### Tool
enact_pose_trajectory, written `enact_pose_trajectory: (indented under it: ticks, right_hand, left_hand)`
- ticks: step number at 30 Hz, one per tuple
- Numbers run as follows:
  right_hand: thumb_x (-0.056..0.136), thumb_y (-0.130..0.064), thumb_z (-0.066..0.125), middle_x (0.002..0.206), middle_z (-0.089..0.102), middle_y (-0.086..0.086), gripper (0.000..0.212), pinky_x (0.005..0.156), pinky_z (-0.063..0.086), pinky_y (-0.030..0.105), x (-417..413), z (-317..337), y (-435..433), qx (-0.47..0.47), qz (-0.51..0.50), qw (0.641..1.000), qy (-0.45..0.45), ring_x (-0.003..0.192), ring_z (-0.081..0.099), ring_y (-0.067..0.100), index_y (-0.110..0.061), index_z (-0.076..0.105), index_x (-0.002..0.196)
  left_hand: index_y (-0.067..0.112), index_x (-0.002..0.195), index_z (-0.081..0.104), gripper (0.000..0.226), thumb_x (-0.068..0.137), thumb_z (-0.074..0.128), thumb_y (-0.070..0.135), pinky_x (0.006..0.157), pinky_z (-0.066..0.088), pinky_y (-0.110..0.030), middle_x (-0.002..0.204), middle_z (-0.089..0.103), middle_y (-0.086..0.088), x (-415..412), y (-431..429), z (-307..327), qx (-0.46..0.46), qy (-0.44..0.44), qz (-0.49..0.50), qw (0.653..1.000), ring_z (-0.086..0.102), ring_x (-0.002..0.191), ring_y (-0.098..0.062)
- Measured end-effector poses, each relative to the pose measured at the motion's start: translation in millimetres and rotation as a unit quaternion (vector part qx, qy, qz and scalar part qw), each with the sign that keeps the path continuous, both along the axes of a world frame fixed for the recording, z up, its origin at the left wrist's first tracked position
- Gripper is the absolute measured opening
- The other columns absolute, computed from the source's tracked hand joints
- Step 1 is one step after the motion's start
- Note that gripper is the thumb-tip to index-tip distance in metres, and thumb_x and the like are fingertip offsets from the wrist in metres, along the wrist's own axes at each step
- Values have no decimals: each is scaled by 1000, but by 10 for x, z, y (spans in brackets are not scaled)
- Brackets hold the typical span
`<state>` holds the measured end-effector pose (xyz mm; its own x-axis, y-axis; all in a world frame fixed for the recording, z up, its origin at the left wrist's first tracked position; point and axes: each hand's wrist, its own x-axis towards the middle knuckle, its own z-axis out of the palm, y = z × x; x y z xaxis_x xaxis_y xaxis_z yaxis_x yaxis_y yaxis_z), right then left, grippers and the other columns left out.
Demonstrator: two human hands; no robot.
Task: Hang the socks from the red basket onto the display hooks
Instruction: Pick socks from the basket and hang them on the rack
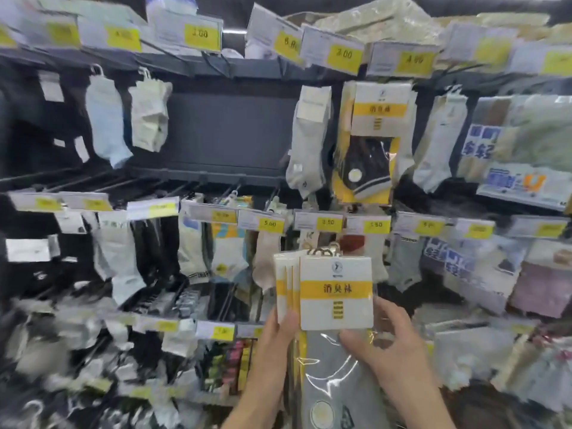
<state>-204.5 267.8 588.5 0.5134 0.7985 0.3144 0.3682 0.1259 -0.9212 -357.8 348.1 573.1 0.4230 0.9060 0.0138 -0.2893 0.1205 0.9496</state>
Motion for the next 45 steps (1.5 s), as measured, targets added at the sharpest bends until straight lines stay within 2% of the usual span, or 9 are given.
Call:
enact_pose_trajectory:
  ticks: [10,15,18,22,27,32,36,41,45]
  right_hand:
    - [75,-14,84,103,74,-15,42,75,53,22,-33,-684,383,-70,108,978,166,97,69,6,-25,60,107]
    - [63,-37,79,111,72,-11,47,87,54,34,-96,-905,461,-89,142,965,200,104,68,8,-34,62,107]
    - [69,-33,77,111,72,-15,38,87,53,29,-140,-1036,484,-111,175,962,178,104,67,4,-46,62,101]
    - [66,-21,80,112,71,-13,54,85,54,28,-248,-1290,466,-152,199,952,176,107,67,6,-46,59,108]
    - [68,-21,79,110,74,-9,54,82,55,24,-426,-1518,497,-180,188,945,198,105,68,11,-28,58,117]
    - [76,-11,75,115,72,-8,51,88,54,26,-682,-1559,735,-165,164,954,187,110,66,10,-27,57,121]
    - [79,-3,78,115,71,-9,54,88,53,27,-970,-1584,971,-161,146,958,186,111,66,12,-26,54,122]
    - [77,-17,81,114,73,-7,51,84,56,26,-1325,-1674,1212,-170,123,955,211,106,69,11,-21,55,121]
    - [85,-3,70,109,75,-6,39,84,57,27,-1418,-1938,1252,-186,78,945,258,104,69,15,-20,59,117]
  left_hand:
    - [48,118,65,46,75,72,65,101,50,-54,121,74,5,-264,126,-547,-51,44,118,991,71,110,-20]
    - [48,118,64,52,70,75,65,100,50,-56,122,73,2,-261,109,-793,-61,57,148,985,70,112,-24]
    - [48,115,64,60,61,81,70,96,54,-51,117,75,4,-297,100,-979,-66,66,168,981,72,108,-21]
    - [57,104,66,60,50,80,79,87,56,-40,111,76,11,-398,83,-1239,-93,84,210,970,74,102,-13]
    - [41,131,57,89,53,76,81,102,51,-51,121,73,9,-566,135,-1446,-120,104,217,963,70,111,-14]
    - [31,134,57,102,47,78,82,105,48,-55,124,72,3,-830,397,-1585,-147,89,198,965,67,117,-22]
    - [30,123,62,82,53,83,67,96,54,-48,109,77,6,-1161,758,-1662,-139,116,159,971,73,102,-15]
    - [37,112,61,52,64,78,49,81,57,-35,103,78,11,-1547,1128,-1816,-136,153,127,971,74,96,-12]
    - [37,109,62,39,73,74,42,87,56,-33,106,77,10,-1750,1361,-1901,-115,168,124,971,72,99,-10]
